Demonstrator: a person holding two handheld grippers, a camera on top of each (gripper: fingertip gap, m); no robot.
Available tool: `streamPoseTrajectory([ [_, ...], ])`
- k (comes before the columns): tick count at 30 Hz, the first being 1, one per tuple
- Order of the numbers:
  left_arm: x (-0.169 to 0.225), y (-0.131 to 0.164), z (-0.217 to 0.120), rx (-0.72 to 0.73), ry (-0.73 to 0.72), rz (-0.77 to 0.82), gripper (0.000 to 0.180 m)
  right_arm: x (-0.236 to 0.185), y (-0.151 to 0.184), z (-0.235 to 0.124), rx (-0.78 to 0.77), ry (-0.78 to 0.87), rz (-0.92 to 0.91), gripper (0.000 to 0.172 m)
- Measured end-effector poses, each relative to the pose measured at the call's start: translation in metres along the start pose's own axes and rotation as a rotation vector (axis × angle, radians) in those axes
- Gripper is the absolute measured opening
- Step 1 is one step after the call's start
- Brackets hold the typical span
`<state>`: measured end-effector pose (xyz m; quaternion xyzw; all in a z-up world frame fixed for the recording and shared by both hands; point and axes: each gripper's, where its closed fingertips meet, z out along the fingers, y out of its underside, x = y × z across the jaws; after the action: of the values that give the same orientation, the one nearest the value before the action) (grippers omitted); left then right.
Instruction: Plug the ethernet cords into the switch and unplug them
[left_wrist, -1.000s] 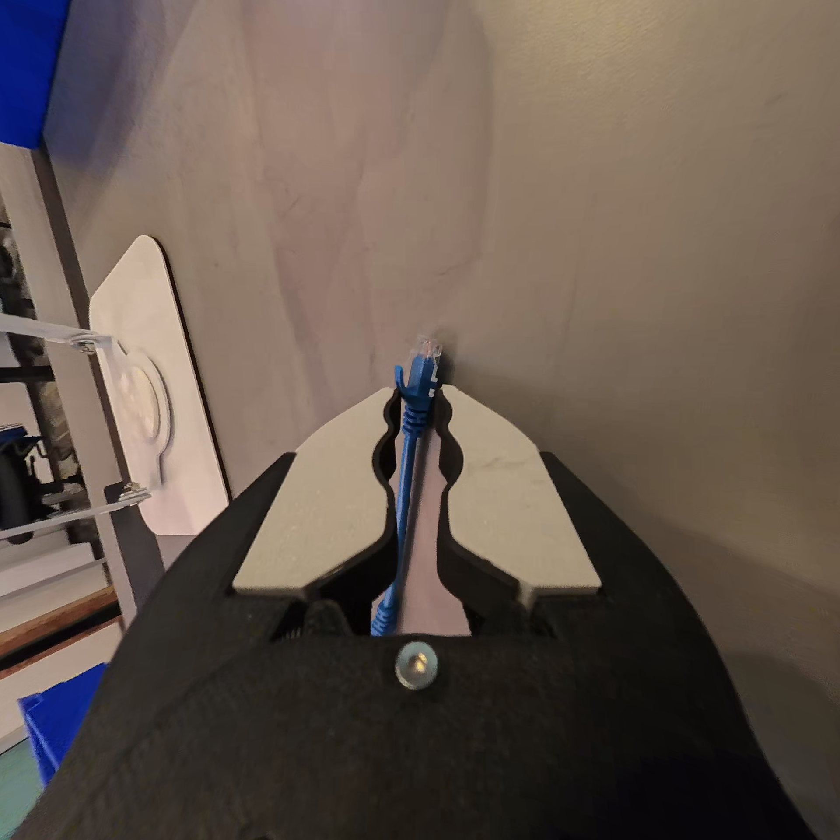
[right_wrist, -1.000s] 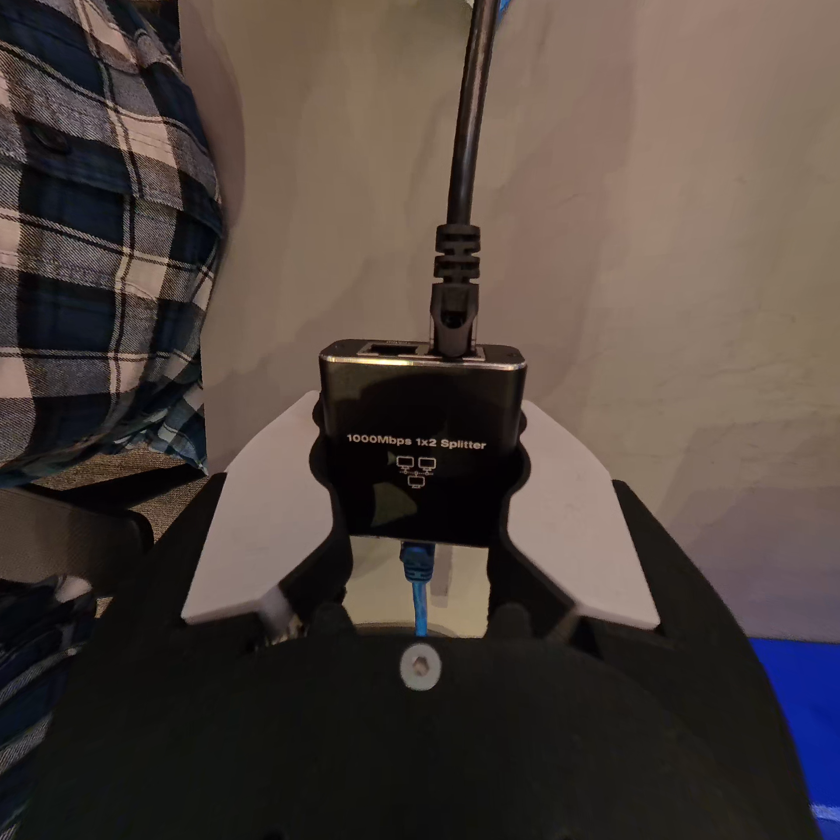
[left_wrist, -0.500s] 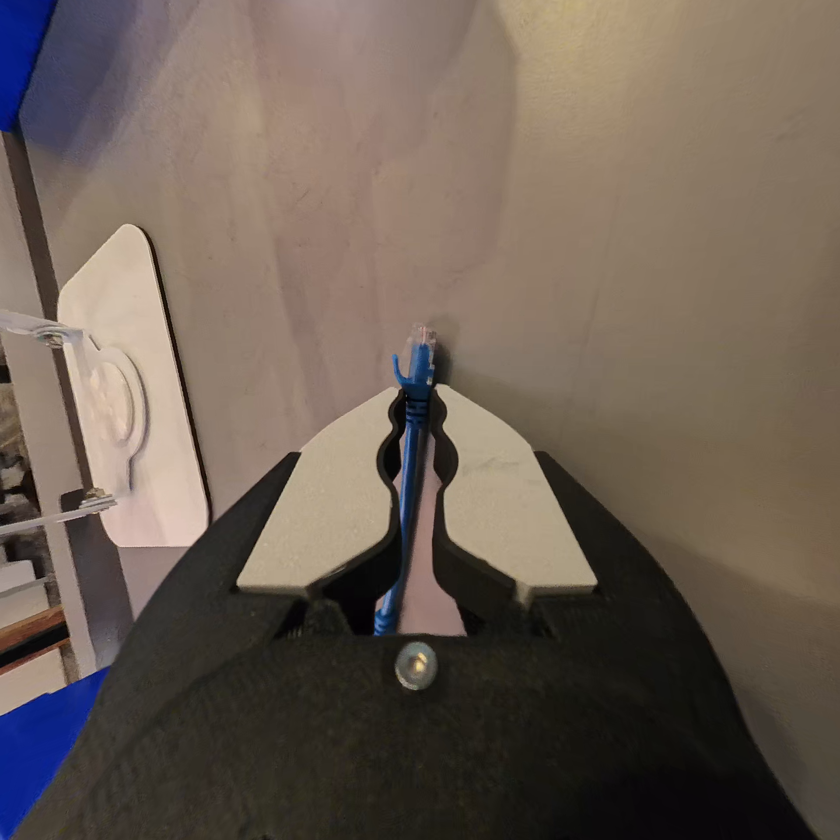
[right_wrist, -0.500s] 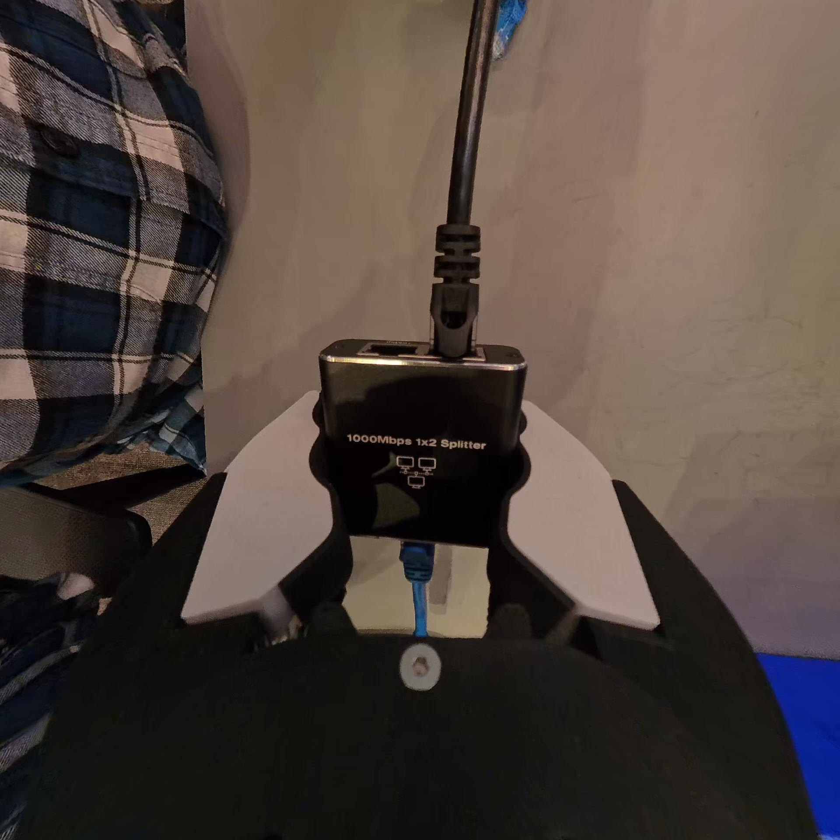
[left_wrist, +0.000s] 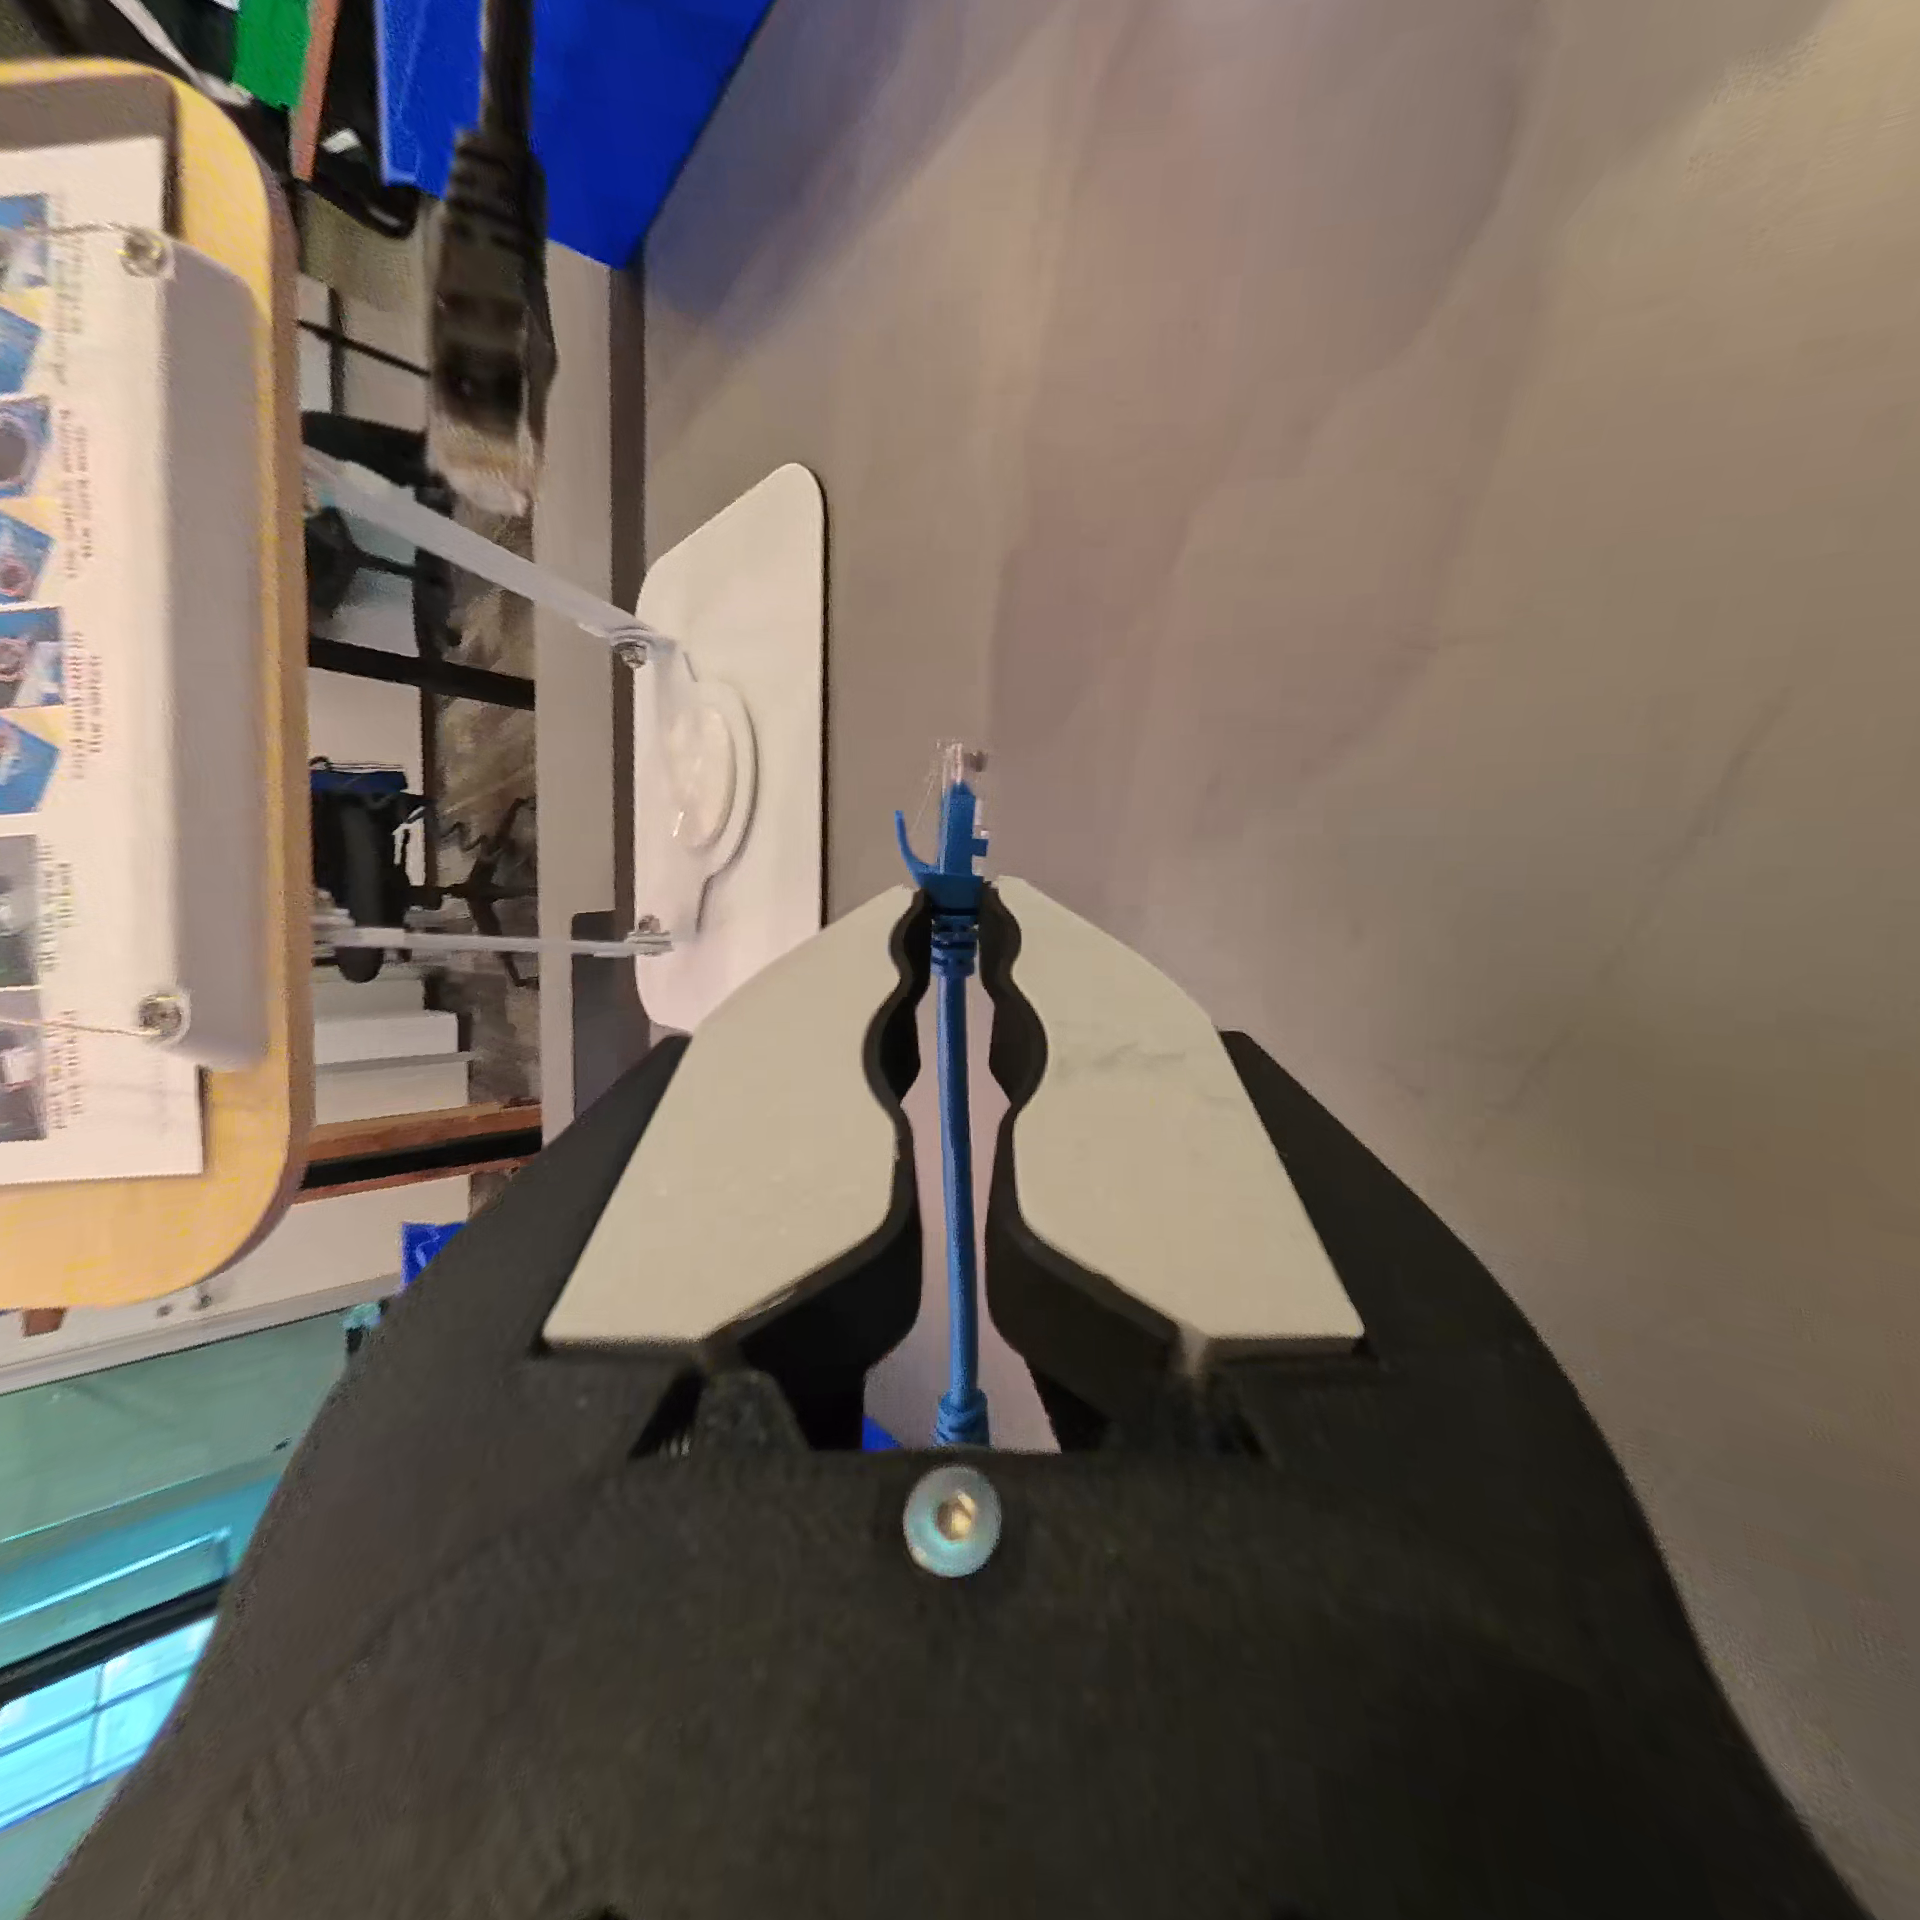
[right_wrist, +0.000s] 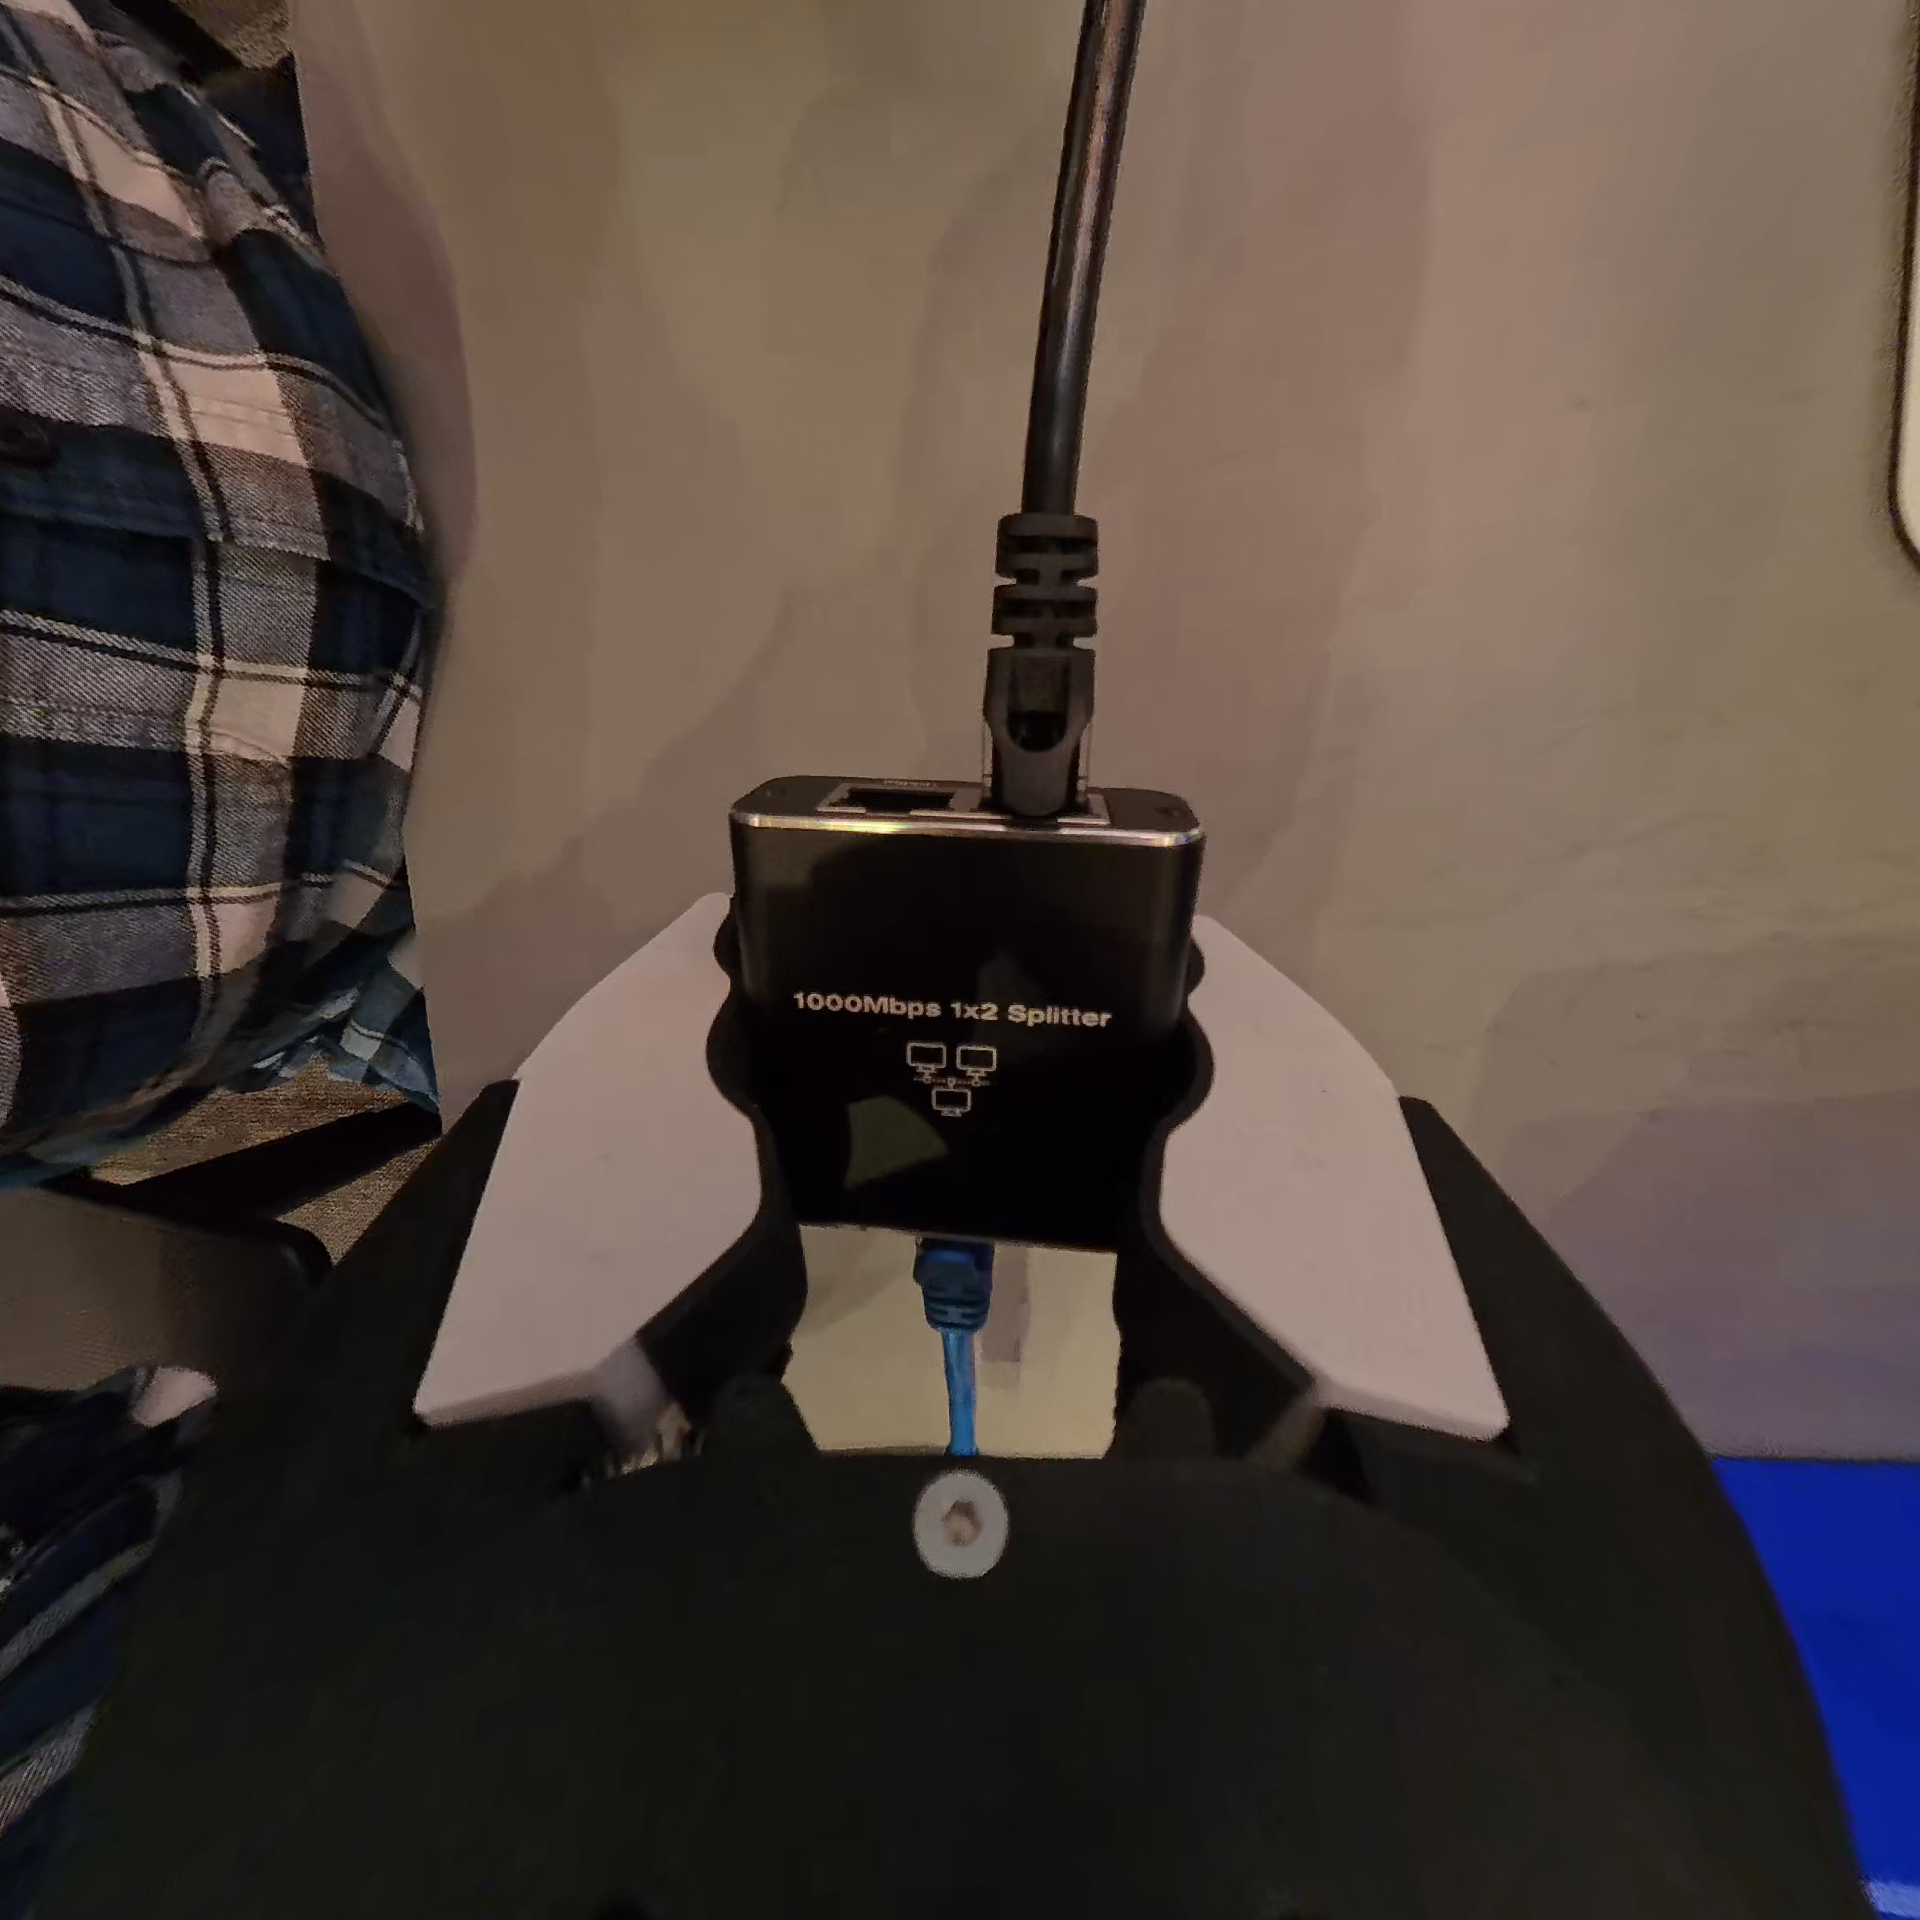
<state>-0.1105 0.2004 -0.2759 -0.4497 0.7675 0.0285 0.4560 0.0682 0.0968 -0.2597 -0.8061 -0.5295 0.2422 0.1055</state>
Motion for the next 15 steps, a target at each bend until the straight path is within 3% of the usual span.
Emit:
streamPoseTrajectory([
  [12,0.071,0.007,0.019,-0.225,0.088,-0.113,0.009,0.001,-0.007,0.006,-0.017,-0.008,-0.012,0.076],
  [15,0.078,0.005,0.016,-0.204,0.039,-0.084,0.009,0.001,-0.006,0.005,-0.014,-0.007,-0.012,0.076],
])
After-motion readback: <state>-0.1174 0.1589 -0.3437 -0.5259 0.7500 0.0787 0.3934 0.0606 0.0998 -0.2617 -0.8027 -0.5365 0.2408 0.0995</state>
